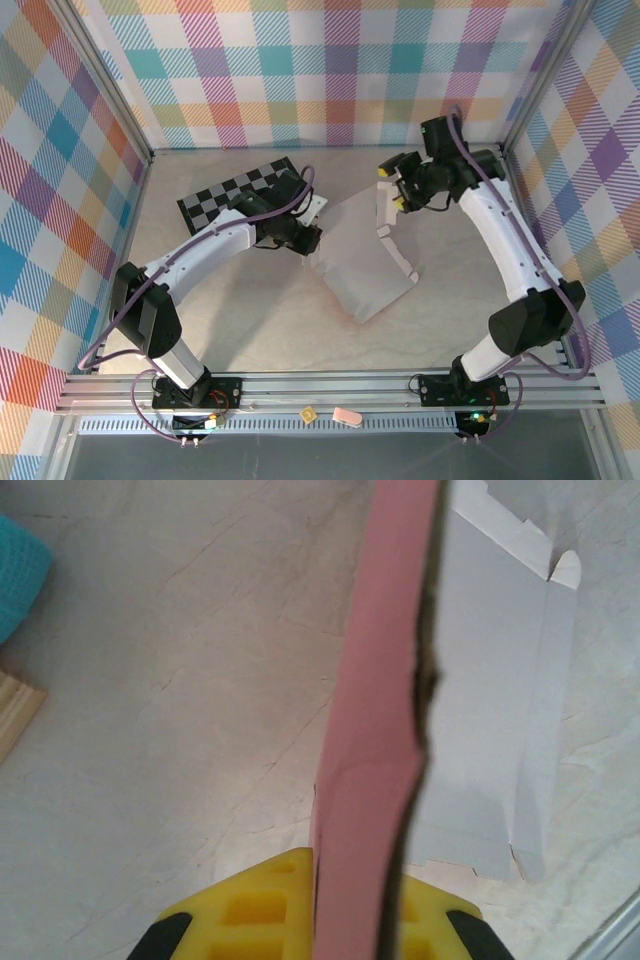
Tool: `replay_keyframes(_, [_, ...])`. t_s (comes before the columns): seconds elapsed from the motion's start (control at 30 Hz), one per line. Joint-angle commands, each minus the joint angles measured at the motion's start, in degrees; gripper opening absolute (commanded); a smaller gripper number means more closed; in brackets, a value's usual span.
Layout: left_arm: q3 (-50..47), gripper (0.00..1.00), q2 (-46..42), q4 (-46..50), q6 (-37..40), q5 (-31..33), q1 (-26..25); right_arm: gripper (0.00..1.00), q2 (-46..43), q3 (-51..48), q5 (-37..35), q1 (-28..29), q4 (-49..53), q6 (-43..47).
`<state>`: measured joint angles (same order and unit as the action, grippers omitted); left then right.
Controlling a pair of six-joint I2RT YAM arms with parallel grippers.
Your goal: Fold the paper box
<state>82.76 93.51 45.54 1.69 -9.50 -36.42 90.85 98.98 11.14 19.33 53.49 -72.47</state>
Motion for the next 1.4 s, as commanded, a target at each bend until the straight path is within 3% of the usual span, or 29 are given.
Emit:
replay_keyframes(0.0, [-0.49, 0.00, -0.05, -2.82, 3.09, 0.98, 0.57, 0.63, 2.12, -0.08, 3.12, 2.45, -5.94, -3.64])
replay_keyframes(0.23, [-1.45, 0.00, 0.44, -5.28, 3.33, 1.64, 0.57, 0.59, 5.31, -5.51, 5.47, 4.88, -13.23, -9.05])
replay_keyframes(0.57, [-1.81, 0.00, 1.49, -6.44, 3.14, 1.53, 0.57, 0.42, 6.95, -8.69, 5.56, 6.16, -17.74, -10.04])
replay_keyframes(1.37, [-3.45, 0.00, 1.67, -8.56, 3.40, 1.42, 0.57, 0.20, 8.87, -11.56, 5.06, 6.42, -20.28, -7.68])
